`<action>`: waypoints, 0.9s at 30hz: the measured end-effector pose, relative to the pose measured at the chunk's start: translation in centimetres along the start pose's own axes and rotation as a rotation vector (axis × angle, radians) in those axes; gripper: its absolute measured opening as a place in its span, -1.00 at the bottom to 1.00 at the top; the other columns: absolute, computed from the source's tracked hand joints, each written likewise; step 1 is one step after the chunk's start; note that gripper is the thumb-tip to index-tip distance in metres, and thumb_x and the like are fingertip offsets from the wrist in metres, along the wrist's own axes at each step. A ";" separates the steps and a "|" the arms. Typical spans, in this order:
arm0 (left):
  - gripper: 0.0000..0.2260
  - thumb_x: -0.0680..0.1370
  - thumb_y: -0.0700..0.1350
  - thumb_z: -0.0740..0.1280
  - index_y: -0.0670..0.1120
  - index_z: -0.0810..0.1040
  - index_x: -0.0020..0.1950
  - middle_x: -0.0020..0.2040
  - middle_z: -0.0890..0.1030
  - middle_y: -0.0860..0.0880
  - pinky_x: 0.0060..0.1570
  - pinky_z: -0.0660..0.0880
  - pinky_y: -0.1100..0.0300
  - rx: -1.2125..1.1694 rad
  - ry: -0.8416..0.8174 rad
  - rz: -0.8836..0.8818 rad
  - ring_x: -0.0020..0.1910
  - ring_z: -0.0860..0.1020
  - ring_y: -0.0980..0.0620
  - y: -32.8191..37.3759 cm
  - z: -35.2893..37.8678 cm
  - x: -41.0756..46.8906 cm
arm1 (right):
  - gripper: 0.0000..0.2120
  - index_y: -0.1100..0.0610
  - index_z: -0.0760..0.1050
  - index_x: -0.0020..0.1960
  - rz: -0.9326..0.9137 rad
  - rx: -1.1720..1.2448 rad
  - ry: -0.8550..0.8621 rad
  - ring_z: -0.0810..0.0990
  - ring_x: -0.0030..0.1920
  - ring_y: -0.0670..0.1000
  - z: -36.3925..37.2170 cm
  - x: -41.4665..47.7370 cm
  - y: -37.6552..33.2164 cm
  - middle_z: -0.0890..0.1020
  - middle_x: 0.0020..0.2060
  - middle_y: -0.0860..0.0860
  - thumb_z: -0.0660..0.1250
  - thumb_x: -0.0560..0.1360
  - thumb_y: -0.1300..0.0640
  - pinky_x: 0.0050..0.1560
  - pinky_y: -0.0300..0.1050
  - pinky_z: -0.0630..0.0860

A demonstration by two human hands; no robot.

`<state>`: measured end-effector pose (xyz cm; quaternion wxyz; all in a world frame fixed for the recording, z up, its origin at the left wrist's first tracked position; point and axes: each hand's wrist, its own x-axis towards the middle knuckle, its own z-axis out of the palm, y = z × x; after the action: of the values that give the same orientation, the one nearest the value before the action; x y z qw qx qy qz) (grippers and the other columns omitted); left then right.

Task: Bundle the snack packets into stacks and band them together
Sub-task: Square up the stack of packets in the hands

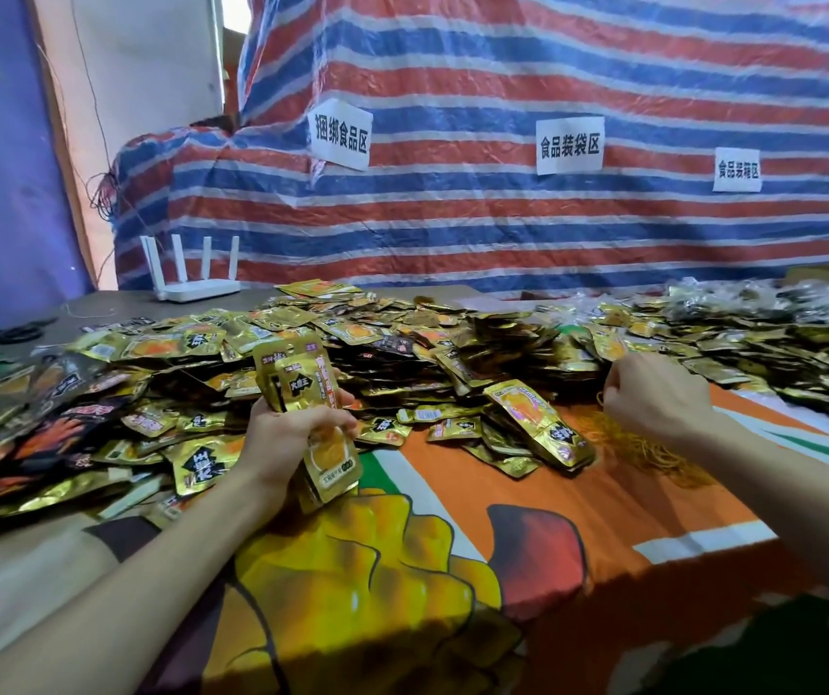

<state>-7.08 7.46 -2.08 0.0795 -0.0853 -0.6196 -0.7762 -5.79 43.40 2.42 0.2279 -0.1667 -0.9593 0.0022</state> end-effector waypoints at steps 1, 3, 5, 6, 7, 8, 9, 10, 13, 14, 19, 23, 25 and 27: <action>-0.79 0.39 -0.45 0.39 -0.19 0.70 -0.13 -0.17 0.68 -0.25 0.02 0.58 -0.16 -0.014 0.000 -0.005 -0.22 0.62 -0.22 0.1 0.0 -0.1 | -0.83 0.15 0.58 -0.22 0.009 0.051 0.042 0.58 -0.23 0.20 -0.4 0.1 -0.3 0.65 -0.20 0.11 0.27 0.50 0.21 -0.29 -0.07 0.46; -0.77 0.40 -0.45 0.38 -0.25 0.67 -0.01 -0.10 0.68 -0.26 0.01 0.57 -0.15 -0.044 -0.003 -0.022 -0.18 0.60 -0.25 0.3 0.1 -0.2 | -0.80 0.13 0.57 -0.20 -0.014 0.195 0.102 0.58 -0.17 0.21 -1.3 0.3 -1.3 0.65 -0.16 0.11 0.27 0.58 0.16 -0.21 0.01 0.53; -0.72 0.40 -0.43 0.36 -0.32 0.64 0.10 -0.02 0.66 -0.30 -0.02 0.55 -0.12 -0.075 -0.029 -0.041 -0.15 0.57 -0.26 0.7 0.2 -0.4 | -0.82 0.12 0.64 -0.07 -0.102 0.398 0.099 0.62 -0.13 0.13 -2.2 0.2 -3.4 0.67 -0.13 0.08 0.29 0.61 0.13 -0.11 0.03 0.59; -0.67 0.40 -0.42 0.35 -0.33 0.62 0.15 0.02 0.65 -0.31 -0.03 0.54 -0.09 -0.098 -0.048 -0.052 -0.13 0.56 -0.26 0.8 0.3 -0.5 | -0.84 0.12 0.66 -0.04 -0.157 0.513 0.079 0.62 -0.17 0.04 -2.5 -0.1 -4.9 0.67 -0.15 0.04 0.32 0.62 0.13 -0.14 -0.03 0.59; -0.64 0.40 -0.41 0.34 -0.32 0.61 0.19 0.03 0.64 -0.32 -0.06 0.54 -0.06 -0.123 -0.062 -0.067 -0.12 0.54 -0.26 1.0 0.3 -0.5 | -0.86 0.10 0.66 -0.05 -0.205 0.635 0.047 0.60 -0.21 -0.05 -2.8 -0.5 -6.6 0.67 -0.19 -0.01 0.34 0.61 0.13 -0.21 -0.12 0.55; -0.64 0.43 -0.41 0.31 -0.30 0.61 0.21 0.03 0.63 -0.33 -0.09 0.55 -0.04 -0.144 -0.068 -0.082 -0.11 0.54 -0.26 1.1 0.2 -0.6 | -0.87 0.08 0.66 -0.09 -0.240 0.764 -0.004 0.58 -0.25 -0.11 -2.9 -1.1 -8.5 0.66 -0.23 -0.04 0.36 0.61 0.13 -0.27 -0.22 0.49; -0.66 0.46 -0.41 0.29 -0.28 0.61 0.22 0.05 0.64 -0.33 -0.13 0.56 -0.02 -0.161 -0.067 -0.093 -0.12 0.55 -0.26 1.3 0.2 -0.7 | -0.86 0.04 0.64 -0.13 -0.264 0.885 -0.067 0.57 -0.29 -0.16 -2.9 -1.7 -10.5 0.67 -0.26 -0.06 0.38 0.59 0.12 -0.31 -0.29 0.46; -0.67 0.48 -0.41 0.28 -0.27 0.62 0.21 0.04 0.66 -0.30 -0.18 0.59 0.00 -0.173 -0.063 -0.099 -0.15 0.58 -0.25 1.4 0.1 -0.7 | -0.85 0.01 0.64 -0.17 -0.285 0.981 -0.128 0.56 -0.33 -0.21 -2.7 -2.2 -12.5 0.67 -0.29 -0.09 0.40 0.58 0.11 -0.35 -0.36 0.43; -0.71 0.50 -0.41 0.29 -0.24 0.63 0.17 -0.02 0.70 -0.23 -0.34 0.64 0.07 -0.142 -0.037 -0.093 -0.28 0.66 -0.15 1.8 -0.3 -0.4 | -0.84 -0.01 0.64 -0.19 -0.336 1.098 -0.251 0.52 -0.43 -0.34 -1.1 -3.3 -17.8 0.62 -0.45 -0.22 0.42 0.57 0.07 -0.44 -0.46 0.37; -0.73 0.49 -0.41 0.31 -0.24 0.65 0.14 -0.04 0.71 -0.23 -0.37 0.63 0.09 -0.122 -0.027 -0.090 -0.30 0.68 -0.12 1.8 -0.5 -0.3 | -0.85 0.02 0.65 -0.17 -0.342 1.127 -0.274 0.54 -0.42 -0.34 -0.4 -3.6 -19.3 0.62 -0.44 -0.23 0.42 0.58 0.09 -0.43 -0.47 0.39; -0.78 0.42 -0.39 0.40 -0.11 0.75 -0.27 -0.17 0.72 -0.24 -0.35 0.62 0.13 -0.011 0.014 -0.126 -0.30 0.69 -0.11 1.1 -1.3 0.6 | -0.91 0.12 0.68 -0.04 -0.244 1.312 -0.303 0.70 -0.16 -0.13 2.4 -4.4 -23.1 0.73 -0.25 -0.06 0.39 0.59 0.16 -0.14 -0.28 0.59; -0.75 0.37 -0.36 0.37 -0.27 0.65 0.03 -0.16 0.65 -0.23 -0.24 0.63 0.05 -0.157 0.015 -0.211 -0.28 0.64 -0.15 1.3 -1.6 1.1 | -0.88 0.11 0.67 -0.11 -0.150 1.353 -0.422 0.60 -0.35 -0.12 3.2 -3.7 -22.1 0.66 -0.31 -0.03 0.40 0.59 0.16 -0.35 -0.31 0.45; -0.59 0.31 -0.31 0.34 -0.26 0.55 0.16 -0.14 0.59 -0.21 -0.27 0.63 0.06 -0.316 -0.087 -0.246 -0.27 0.59 -0.13 1.5 -1.7 1.1 | -0.85 0.21 0.62 -0.12 -0.115 1.493 -0.677 0.51 -0.36 -0.04 3.4 -3.4 -21.2 0.55 -0.33 0.05 0.34 0.60 0.23 -0.21 -0.19 0.44; -0.56 0.32 -0.30 0.31 -0.22 0.51 0.20 -0.14 0.58 -0.17 -0.26 0.63 0.07 -0.403 -0.159 -0.246 -0.25 0.57 -0.10 1.7 -1.9 1.1 | -0.84 0.23 0.55 -0.13 -0.127 1.704 -0.914 0.50 -0.28 -0.01 3.2 -3.3 -20.2 0.56 -0.27 0.09 0.25 0.59 0.27 -0.09 -0.12 0.42</action>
<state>-7.87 5.22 -0.67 -0.0834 -0.0842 -0.4622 -0.8788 -10.89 23.49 -0.27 -0.1228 0.1236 -0.6393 0.7489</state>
